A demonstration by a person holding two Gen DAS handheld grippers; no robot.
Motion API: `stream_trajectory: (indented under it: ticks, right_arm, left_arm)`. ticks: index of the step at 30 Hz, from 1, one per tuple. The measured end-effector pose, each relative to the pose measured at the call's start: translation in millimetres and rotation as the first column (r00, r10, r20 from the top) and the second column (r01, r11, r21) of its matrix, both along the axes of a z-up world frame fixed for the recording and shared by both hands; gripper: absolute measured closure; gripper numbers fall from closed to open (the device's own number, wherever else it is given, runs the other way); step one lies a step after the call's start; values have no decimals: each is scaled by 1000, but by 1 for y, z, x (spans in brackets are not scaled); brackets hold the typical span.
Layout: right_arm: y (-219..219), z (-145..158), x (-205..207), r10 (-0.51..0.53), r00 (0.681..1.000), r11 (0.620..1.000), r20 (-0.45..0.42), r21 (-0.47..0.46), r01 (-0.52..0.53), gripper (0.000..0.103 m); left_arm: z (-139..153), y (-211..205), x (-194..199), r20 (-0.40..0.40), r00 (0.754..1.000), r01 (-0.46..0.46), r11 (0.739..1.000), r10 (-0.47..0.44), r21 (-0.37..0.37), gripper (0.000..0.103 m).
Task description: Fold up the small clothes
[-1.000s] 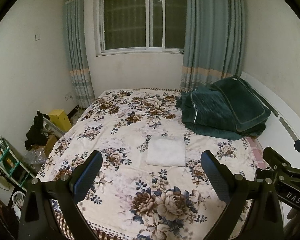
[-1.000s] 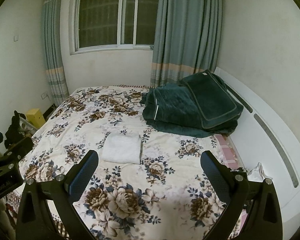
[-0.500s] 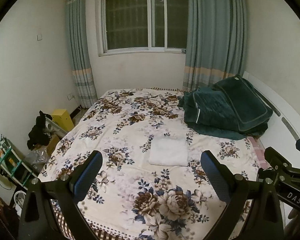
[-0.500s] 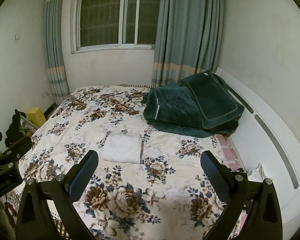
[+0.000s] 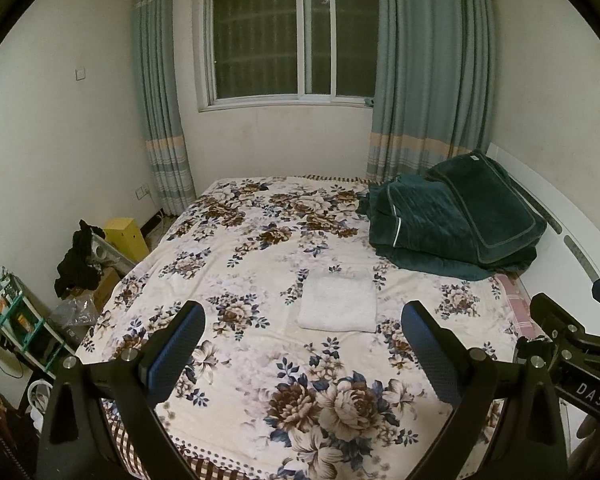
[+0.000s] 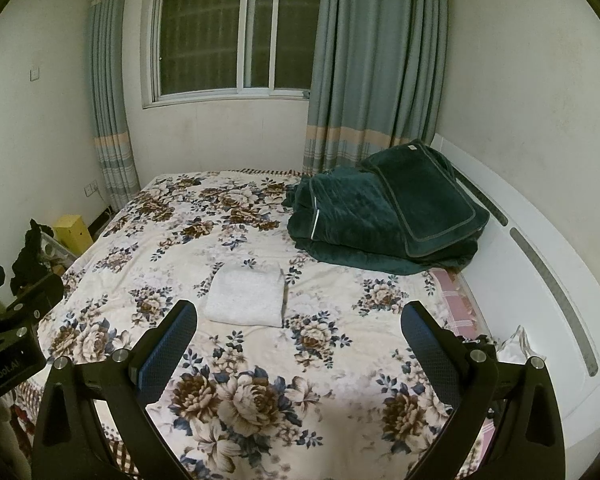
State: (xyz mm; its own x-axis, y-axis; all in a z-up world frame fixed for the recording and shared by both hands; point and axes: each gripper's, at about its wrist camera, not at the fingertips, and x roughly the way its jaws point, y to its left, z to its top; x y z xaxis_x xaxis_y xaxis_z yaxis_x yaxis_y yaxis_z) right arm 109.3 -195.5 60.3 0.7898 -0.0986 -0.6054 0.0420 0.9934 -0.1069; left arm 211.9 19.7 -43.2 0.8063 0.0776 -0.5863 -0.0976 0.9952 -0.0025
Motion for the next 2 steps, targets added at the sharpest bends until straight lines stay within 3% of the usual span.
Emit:
stream_trajectory:
  ticks: [2]
  right_arm:
    - [0,0,0,-2,1000,1000,0,3,2,0]
  left_arm:
    - [0,-1,1,3,1000,-1,1000,1,-4,3]
